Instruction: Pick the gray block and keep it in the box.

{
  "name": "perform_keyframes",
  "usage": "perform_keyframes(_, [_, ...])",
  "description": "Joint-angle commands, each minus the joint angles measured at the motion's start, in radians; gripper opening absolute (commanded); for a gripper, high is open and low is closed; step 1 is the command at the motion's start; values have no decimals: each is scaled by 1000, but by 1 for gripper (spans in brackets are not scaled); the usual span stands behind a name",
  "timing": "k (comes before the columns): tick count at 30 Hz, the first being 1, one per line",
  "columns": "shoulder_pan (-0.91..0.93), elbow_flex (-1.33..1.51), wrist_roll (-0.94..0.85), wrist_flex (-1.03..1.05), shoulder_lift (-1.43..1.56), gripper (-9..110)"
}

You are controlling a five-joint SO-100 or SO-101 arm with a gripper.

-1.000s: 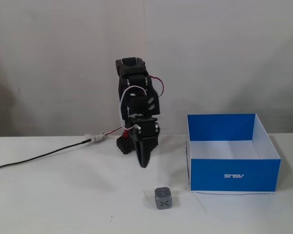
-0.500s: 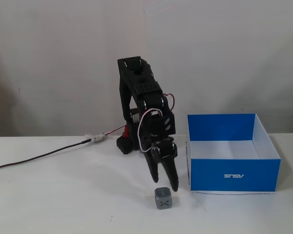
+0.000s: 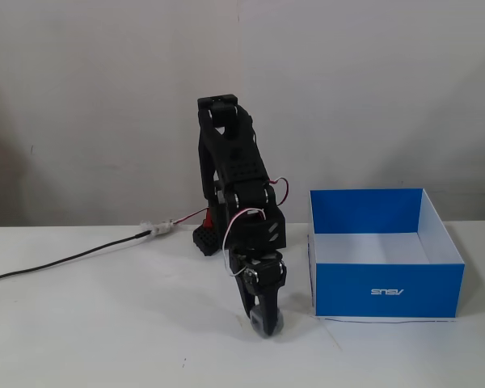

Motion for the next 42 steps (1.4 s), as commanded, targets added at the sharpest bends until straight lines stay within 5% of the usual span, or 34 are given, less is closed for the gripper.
perform_keyframes(1, [-11, -67, -6, -18, 8, 6])
perform_keyframes(16, [-32, -198, -14, 252, 380, 0])
perform_keyframes(24, [-370, -301, -40, 336, 512, 0])
perform_keyframes(31, [-770, -471, -78, 437, 373, 0])
perform_keyframes(38, [-966, -479, -107, 469, 235, 0])
perform_keyframes(42, [-954, -472, -103, 466, 227, 24])
